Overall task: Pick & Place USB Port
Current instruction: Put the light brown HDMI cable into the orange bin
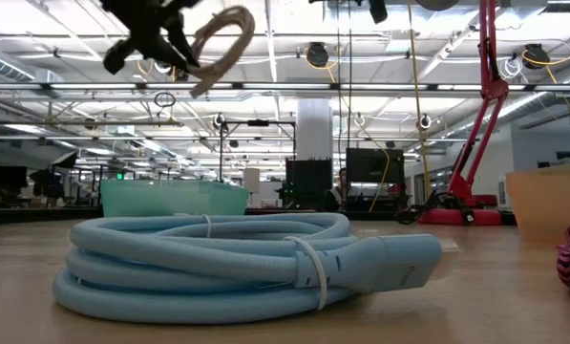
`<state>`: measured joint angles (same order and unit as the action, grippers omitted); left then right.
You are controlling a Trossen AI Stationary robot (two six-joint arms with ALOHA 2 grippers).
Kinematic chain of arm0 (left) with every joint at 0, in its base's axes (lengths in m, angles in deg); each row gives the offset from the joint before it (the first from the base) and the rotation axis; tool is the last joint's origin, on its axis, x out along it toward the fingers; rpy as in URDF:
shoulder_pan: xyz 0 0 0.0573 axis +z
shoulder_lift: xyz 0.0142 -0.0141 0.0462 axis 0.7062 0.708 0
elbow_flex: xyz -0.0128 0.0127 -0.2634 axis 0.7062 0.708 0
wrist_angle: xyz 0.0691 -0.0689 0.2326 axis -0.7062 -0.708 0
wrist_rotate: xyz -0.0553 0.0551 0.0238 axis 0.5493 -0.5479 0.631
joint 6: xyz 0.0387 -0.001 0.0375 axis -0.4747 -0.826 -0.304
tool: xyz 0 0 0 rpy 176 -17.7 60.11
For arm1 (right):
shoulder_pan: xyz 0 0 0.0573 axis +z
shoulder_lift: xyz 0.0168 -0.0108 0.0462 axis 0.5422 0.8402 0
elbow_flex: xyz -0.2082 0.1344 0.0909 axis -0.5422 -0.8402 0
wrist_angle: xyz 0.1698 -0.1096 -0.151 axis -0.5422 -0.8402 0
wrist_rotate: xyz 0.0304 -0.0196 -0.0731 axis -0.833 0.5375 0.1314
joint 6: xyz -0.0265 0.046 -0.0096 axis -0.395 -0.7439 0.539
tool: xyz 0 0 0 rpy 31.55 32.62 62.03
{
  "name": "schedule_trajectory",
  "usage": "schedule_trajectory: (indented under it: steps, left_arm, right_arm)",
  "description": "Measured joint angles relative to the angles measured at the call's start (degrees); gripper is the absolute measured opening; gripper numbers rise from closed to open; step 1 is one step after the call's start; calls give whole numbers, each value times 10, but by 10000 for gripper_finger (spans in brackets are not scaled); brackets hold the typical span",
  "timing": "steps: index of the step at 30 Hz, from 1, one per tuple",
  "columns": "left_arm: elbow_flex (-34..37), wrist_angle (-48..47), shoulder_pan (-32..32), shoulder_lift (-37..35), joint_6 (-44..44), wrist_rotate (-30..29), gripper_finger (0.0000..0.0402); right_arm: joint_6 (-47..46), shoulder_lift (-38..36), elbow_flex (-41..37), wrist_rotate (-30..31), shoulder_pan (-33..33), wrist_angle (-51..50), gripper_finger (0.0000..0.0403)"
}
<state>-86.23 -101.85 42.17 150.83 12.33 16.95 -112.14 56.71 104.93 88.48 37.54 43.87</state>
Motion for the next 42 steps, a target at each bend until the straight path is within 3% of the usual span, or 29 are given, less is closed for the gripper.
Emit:
schedule_trajectory:
  steps: [4, 9, 15, 19, 24, 38, 42]
  left_arm:
    - [-59, -22, 75, 38, -61, 55, 28]
    - [-189, -23, 125, 123, -164, 66, 28]
    - [-395, -85, 133, 249, -279, 74, 28]
    - [-481, -125, 115, 301, -332, 51, 28]
    - [-499, -137, 93, 313, -340, 24, 28]
    - [-499, -187, 37, 309, -318, 36, 28]
    - [-498, -211, 13, 301, -302, 0, 28]
  right_arm:
    - [62, 0, 0, 44, 18, 37, 171]
    - [106, 18, 0, 127, 25, 51, 171]
    - [157, 48, 0, 212, 21, 52, 171]
    - [186, 54, 0, 243, 20, 50, 171]
    - [215, 54, 0, 258, 21, 50, 171]
    - [262, 54, 0, 282, 18, 53, 147]
    - [276, 54, 0, 263, 19, 60, 136]
